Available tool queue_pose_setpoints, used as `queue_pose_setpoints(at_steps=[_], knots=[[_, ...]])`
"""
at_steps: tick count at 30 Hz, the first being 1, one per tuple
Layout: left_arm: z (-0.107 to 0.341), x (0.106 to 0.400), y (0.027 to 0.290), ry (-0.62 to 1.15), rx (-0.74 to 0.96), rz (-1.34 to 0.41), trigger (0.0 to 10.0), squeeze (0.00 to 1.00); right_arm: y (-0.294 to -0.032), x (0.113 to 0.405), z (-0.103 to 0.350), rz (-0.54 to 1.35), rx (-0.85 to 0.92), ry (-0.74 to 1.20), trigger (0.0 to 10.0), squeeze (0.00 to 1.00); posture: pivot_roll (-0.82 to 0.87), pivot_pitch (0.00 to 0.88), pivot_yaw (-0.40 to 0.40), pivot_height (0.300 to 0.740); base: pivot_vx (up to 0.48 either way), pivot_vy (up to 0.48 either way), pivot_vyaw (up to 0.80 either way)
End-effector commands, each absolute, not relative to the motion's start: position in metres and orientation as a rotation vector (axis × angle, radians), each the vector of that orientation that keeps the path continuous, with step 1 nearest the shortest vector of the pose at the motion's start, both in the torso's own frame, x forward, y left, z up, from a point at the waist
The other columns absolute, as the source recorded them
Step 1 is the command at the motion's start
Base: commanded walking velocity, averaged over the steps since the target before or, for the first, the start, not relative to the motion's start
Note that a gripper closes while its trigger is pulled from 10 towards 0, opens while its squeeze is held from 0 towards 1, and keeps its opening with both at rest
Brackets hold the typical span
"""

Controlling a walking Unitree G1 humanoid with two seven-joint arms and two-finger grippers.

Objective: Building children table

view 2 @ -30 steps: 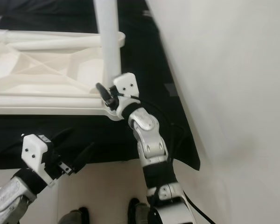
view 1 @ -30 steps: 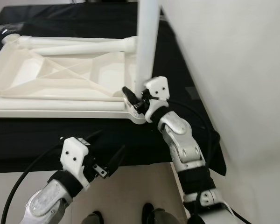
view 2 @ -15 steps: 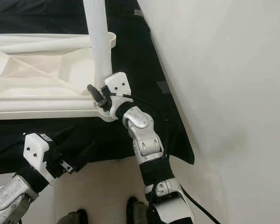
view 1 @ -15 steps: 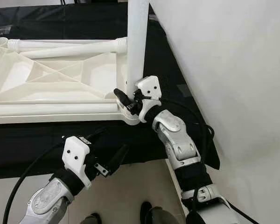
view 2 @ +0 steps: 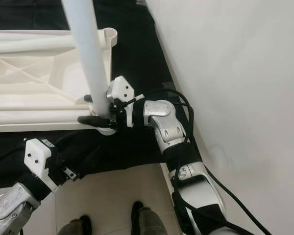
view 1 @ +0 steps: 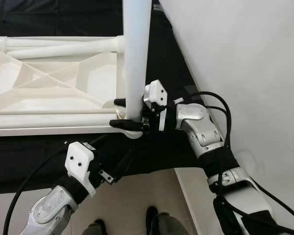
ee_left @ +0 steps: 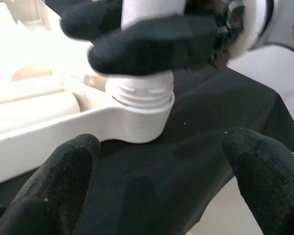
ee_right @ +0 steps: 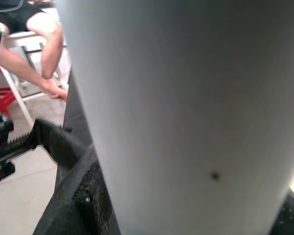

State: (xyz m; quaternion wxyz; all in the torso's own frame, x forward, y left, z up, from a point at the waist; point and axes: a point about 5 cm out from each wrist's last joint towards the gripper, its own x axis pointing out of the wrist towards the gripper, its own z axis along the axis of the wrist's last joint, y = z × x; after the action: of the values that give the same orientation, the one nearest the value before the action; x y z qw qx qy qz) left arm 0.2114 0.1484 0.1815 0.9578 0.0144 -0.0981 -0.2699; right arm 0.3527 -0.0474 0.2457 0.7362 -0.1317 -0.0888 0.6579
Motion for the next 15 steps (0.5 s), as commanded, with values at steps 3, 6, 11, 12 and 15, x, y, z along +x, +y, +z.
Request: queue_pose_setpoints(at_steps=[3, 6, 11, 12, 15], knots=[[0.178, 0.2057, 0.15, -0.177, 0.038, -0.539, 10.0, 0.0, -0.0409, 0.3556, 0.2477, 1.501, -0.282, -0.181, 10.0, 0.0, 0.14, 0.322, -0.116, 0.74, 0.0, 0.0, 0.0], [0.1781, 0.2046, 0.1501, -0.175, 0.037, -0.541, 10.0, 0.0, -0.0401, 0.3574, 0.2491, 1.527, -0.271, -0.178, 0.0, 0.0, 0.14, 0.326, -0.116, 0.74, 0.0, 0.0, 0.0], [0.1779, 0.2029, 0.1502, -0.17, 0.035, -0.543, 10.0, 0.0, -0.0422, 0.3588, 0.2482, 1.592, -0.265, -0.166, 0.0, 0.0, 0.14, 0.33, -0.116, 0.74, 0.0, 0.0, 0.0], [0.1779, 0.2029, 0.1502, -0.17, 0.035, -0.543, 10.0, 0.0, -0.0422, 0.3588, 0.2482, 1.592, -0.265, -0.166, 0.0, 0.0, 0.14, 0.33, -0.116, 0.74, 0.0, 0.0, 0.0], [0.1777, 0.2024, 0.1502, -0.168, 0.035, -0.544, 10.0, 0.0, -0.0432, 0.3609, 0.2472, 1.594, -0.266, -0.158, 0.0, 0.0, 0.14, 0.33, -0.116, 0.74, 0.0, 0.0, 0.0]])
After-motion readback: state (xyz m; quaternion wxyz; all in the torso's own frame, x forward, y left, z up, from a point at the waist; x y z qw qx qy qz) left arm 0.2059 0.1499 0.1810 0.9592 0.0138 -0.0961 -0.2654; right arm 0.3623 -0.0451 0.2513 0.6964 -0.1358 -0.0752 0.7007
